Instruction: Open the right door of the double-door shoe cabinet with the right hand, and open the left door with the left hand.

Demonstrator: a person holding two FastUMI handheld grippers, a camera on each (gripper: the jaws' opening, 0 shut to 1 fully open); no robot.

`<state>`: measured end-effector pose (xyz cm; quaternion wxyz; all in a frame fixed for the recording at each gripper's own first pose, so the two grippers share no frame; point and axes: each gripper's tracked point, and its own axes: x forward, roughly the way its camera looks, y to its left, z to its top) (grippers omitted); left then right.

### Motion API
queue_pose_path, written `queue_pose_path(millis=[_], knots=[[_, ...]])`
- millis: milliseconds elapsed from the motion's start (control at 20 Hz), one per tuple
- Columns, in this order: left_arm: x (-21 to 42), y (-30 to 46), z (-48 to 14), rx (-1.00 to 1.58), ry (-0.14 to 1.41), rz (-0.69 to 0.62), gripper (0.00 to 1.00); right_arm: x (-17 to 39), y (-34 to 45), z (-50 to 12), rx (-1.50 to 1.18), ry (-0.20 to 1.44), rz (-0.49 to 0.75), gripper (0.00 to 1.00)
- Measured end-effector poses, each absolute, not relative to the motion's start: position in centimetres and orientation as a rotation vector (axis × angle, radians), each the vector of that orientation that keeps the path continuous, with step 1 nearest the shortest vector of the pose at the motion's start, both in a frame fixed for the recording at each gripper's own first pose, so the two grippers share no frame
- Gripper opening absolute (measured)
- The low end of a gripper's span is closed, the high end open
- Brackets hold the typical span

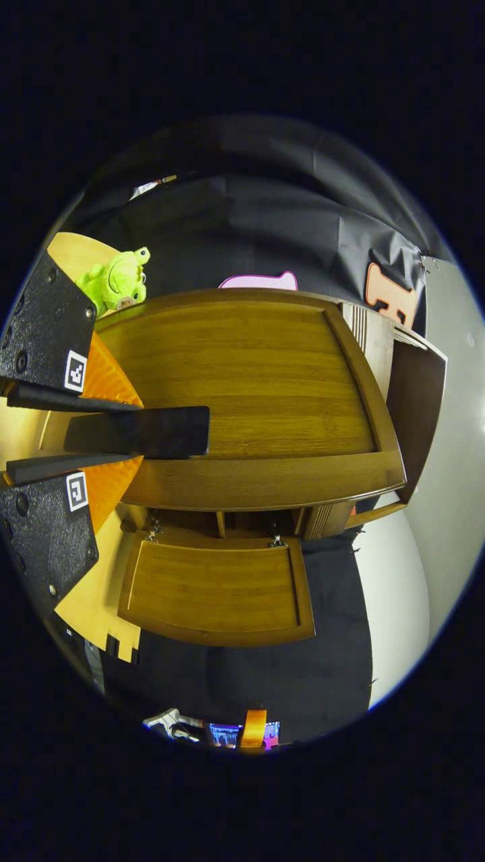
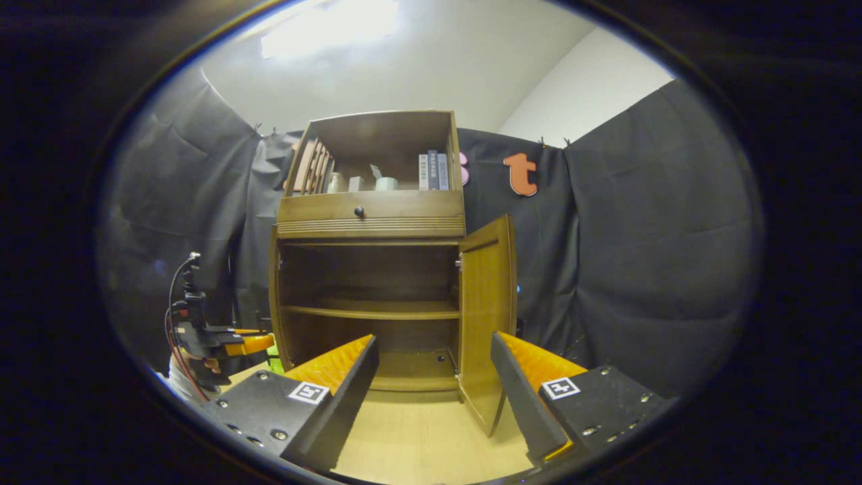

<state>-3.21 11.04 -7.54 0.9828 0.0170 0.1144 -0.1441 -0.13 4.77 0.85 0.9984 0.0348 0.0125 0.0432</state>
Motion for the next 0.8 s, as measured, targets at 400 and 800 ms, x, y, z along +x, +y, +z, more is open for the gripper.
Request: queue_pose_path(millis=[400, 800], knots=[[-5.6, 16.0, -6.4, 0.009, 0.267, -0.283, 0.29, 0.4, 5.7, 0.5, 0.076, 0.033, 0.094, 0.99], [-6.6, 24.5, -5.3, 0.052, 0.261, -0.136, 0.21, 1.2, 8.5, 1.2, 0.08, 0.025, 0.133, 0.99]])
